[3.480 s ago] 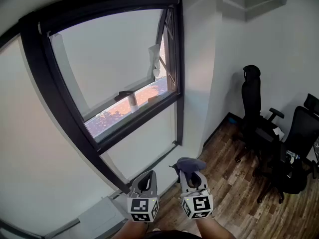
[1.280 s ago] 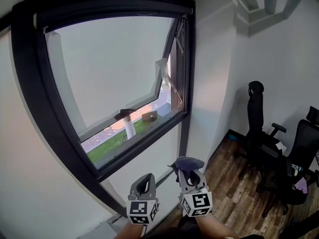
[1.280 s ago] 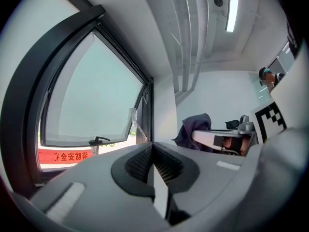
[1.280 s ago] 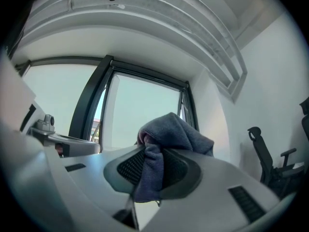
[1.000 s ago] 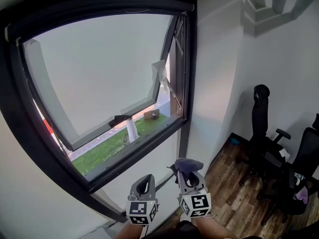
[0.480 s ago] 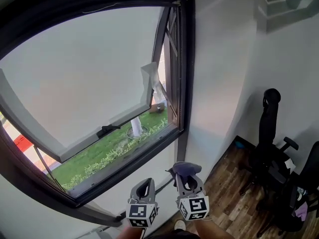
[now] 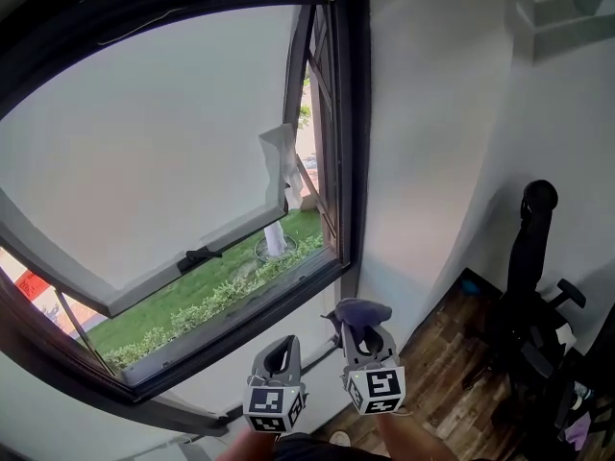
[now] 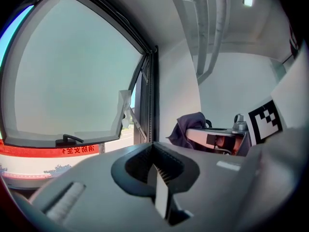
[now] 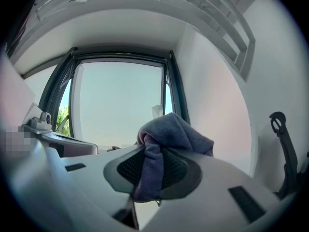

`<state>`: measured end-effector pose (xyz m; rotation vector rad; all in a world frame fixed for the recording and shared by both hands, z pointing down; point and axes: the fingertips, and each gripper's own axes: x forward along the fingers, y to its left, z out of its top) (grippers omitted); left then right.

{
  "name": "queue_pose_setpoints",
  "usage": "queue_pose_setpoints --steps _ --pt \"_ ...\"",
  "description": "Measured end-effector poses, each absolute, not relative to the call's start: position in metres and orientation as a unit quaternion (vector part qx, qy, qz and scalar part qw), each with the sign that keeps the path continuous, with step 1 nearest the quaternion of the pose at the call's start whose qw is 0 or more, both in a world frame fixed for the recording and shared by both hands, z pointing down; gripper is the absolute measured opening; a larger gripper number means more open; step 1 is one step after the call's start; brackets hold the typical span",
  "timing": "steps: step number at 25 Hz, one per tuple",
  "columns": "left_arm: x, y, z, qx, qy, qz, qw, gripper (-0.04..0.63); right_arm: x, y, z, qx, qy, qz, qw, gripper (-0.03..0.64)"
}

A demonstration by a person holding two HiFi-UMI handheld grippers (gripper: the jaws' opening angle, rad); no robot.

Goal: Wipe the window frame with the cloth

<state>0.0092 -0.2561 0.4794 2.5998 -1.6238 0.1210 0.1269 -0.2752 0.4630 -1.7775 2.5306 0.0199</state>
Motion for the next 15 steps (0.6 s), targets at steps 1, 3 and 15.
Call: queue_pose_setpoints --steps 1,3,15 --pt "0.010 -0.259 0.480 0.847 -0.529 0.039 0.040 0.009 0.128 -0.278 0.463 -0.574 0.818 0.007 0.022 0.078" --pt "0.012 -0.264 0.479 0.845 -0.531 0.036 0.042 0.009 0.128 -0.284 0.463 -0.574 0.819 0.010 0.015 0.078" --pt "-0.023 -0.285 0.469 0.833 -0.552 0.027 0.031 0.009 0.096 -0.331 0.432 -0.563 0.824 0.057 0.004 0.077"
